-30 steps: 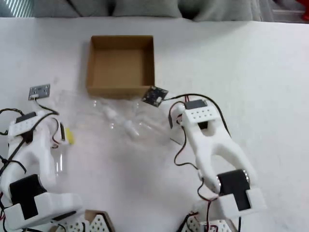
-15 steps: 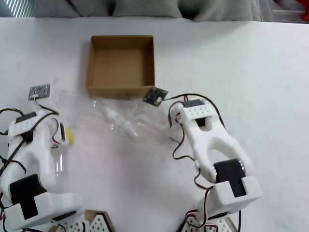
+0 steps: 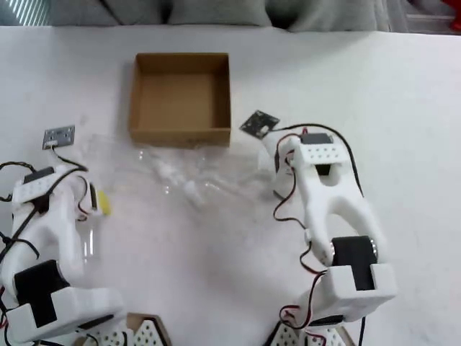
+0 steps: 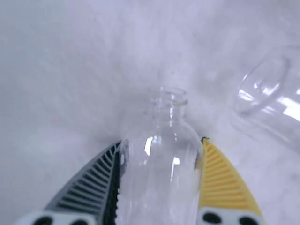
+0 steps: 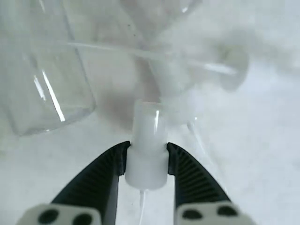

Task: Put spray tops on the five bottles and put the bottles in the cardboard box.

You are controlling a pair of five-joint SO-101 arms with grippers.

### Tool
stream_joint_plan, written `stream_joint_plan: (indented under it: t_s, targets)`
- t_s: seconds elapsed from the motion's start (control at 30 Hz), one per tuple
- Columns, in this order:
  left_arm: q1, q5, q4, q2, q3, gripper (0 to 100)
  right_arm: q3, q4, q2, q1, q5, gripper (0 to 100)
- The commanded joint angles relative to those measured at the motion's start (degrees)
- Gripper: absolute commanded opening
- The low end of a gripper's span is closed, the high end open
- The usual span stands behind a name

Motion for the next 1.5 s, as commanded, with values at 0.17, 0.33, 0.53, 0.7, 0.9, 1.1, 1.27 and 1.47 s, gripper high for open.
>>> stream_joint_plan:
  t_s: [0.17, 0.33, 0.53, 0.7, 0.9, 1.1, 1.27, 1.47]
  targets:
    - [1.19, -0.44, 0.35, -2.24, -0.44, 11, -8.97, 12.35, -6.46, 1.63, -12.92, 1.6]
    - [1.19, -0.44, 0.35, -2.24, -0.44, 11, -8.7, 18.51, -19.12, -1.54, -21.27, 1.6]
    - [1.19, -0.44, 0.35, -2.24, -0.44, 11, -8.62, 20.0, -32.04, -8.57, -32.35, 1.6]
    - [0.84, -0.18, 0.35, -2.24, -0.53, 11, -8.62, 17.1, -34.95, -13.76, -38.24, 1.7]
    - [0.04, -0.53, 0.7, -2.59, -4.04, 11, -9.05, 17.1, -35.74, -16.13, -38.24, 1.6]
    - [-3.47, -2.2, 0.79, -14.46, -8.26, 11, -8.62, 17.1, -40.13, -16.13, -38.51, 1.6]
    - [-3.12, -6.86, 0.53, -29.85, -7.03, 11, -8.44, 12.53, -41.45, -16.48, -40.62, 1.6]
    - [-3.12, -6.86, 0.35, -43.65, -6.68, 11, -1.23, -5.76, -41.8, -16.48, -51.69, 1.6]
